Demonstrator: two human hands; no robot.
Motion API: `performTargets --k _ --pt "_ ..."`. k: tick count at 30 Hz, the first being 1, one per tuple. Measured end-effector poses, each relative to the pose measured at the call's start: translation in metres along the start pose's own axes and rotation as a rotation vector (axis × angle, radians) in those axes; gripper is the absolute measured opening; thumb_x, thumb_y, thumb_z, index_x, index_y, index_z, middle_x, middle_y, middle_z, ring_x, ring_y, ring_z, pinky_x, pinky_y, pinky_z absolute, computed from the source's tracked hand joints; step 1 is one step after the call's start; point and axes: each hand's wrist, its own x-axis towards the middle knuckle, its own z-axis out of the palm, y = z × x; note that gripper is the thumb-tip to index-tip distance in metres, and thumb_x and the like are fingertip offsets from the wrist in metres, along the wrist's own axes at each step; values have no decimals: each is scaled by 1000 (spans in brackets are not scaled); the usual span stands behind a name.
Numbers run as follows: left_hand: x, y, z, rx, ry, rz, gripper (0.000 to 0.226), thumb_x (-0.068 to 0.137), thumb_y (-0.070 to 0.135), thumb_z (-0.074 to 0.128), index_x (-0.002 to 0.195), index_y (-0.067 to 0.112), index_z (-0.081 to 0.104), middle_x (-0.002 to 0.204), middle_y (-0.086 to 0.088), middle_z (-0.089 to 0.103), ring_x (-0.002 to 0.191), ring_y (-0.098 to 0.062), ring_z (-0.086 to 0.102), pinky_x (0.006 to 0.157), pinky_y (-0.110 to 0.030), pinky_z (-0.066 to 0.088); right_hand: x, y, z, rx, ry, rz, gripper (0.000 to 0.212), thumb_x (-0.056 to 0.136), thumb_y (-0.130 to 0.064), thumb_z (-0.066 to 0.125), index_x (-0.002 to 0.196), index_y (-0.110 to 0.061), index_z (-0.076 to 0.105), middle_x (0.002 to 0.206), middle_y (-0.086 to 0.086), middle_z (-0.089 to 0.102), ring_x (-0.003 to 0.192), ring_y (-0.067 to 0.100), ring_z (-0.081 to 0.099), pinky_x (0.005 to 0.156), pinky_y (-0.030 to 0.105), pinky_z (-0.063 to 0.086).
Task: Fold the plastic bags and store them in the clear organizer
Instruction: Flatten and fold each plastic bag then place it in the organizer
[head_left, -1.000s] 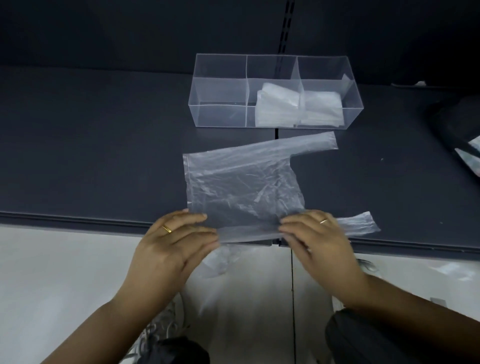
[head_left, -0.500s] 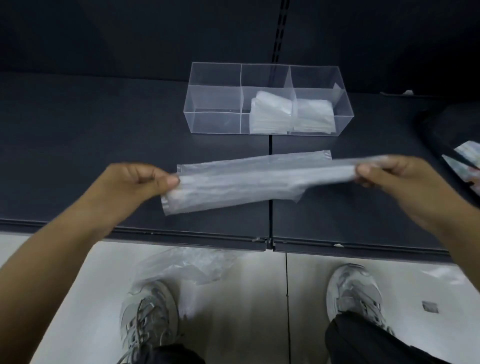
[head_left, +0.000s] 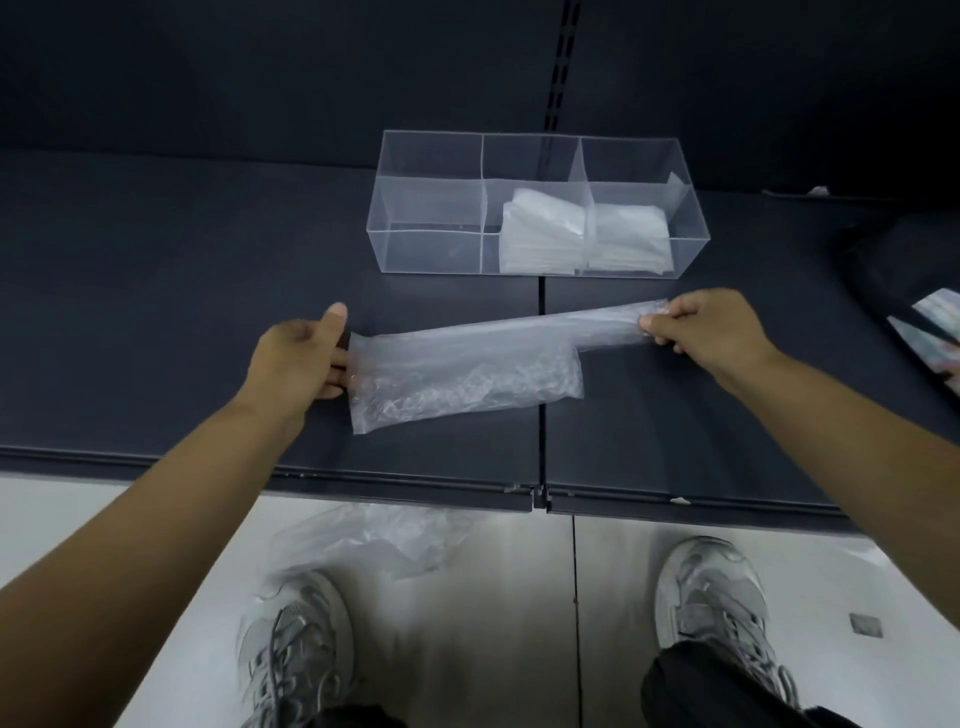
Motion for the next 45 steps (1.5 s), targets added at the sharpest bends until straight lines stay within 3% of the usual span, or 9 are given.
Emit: performTargets --k 6,10,13,18,21,26,37,42,45 --pt "-47 -22 -4 316 24 108 48 77 36 77 113 12 56 73 15 62 76 -11 60 70 -25 44 5 6 1 -23 19 21 17 79 -20 77 69 -13 65 68 4 67 61 12 57 59 22 46" --pt "-55 -17 6 538 230 555 37 87 16 67 122 7 58 102 -6 60 96 -26 56 82 -33 47 9 6 0 -46 8 30 17 77 -21 79 75 -15 64 67 2 65 61 12 58 62 25 48" --pt "-52 -17 19 686 108 818 32 90 4 61 122 0 61 121 -20 61 112 -37 57 99 -44 43 9 4 0 -73 7 38 18 77 -20 79 80 -7 66 65 2 64 58 11 56 58 22 46" --pt "-42 -43 21 1004 -153 744 67 96 52 28 151 14 22 159 0 19 147 -14 14 120 -35 5 -7 -20 -1 -351 80 7 25 82 -19 73 100 -4 66 97 11 65 83 23 59 73 32 47" --pt "-42 -50 19 1081 -158 754 81 89 69 5 153 19 9 161 5 5 147 -9 -2 119 -35 -5 -43 -62 28 -423 306 -379 28 85 -8 62 114 -8 61 118 15 53 106 30 52 93 36 44" --pt "-42 -50 17 1174 -182 743 88 76 73 -22 146 21 -11 155 6 -12 143 -10 -17 119 -40 -9 -114 -114 140 -222 -353 -674 46 99 -15 43 144 -5 37 152 12 32 141 20 26 116 25 15" --pt "-36 -49 13 1190 -200 706 99 74 80 -15 153 23 0 161 0 0 148 -16 -3 118 -45 -2 -59 -9 90 -810 -105 -448 62 100 -46 19 153 -20 0 162 1 -5 148 16 -8 117 40 -8" --pt "-36 -44 12 1184 -237 684 93 76 83 -2 150 27 -14 161 2 -13 147 -15 -14 117 -43 -10 -49 12 45 -772 38 -368 62 100 -40 34 152 -15 13 161 6 4 148 22 1 118 43 -3" --pt "-40 -30 10 1112 -250 778 96 77 78 16 153 22 -3 160 2 -14 146 -14 -17 118 -39 -14 -62 2 35 -494 4 -616 48 90 -28 62 134 -15 47 145 7 38 135 23 32 111 47 26"
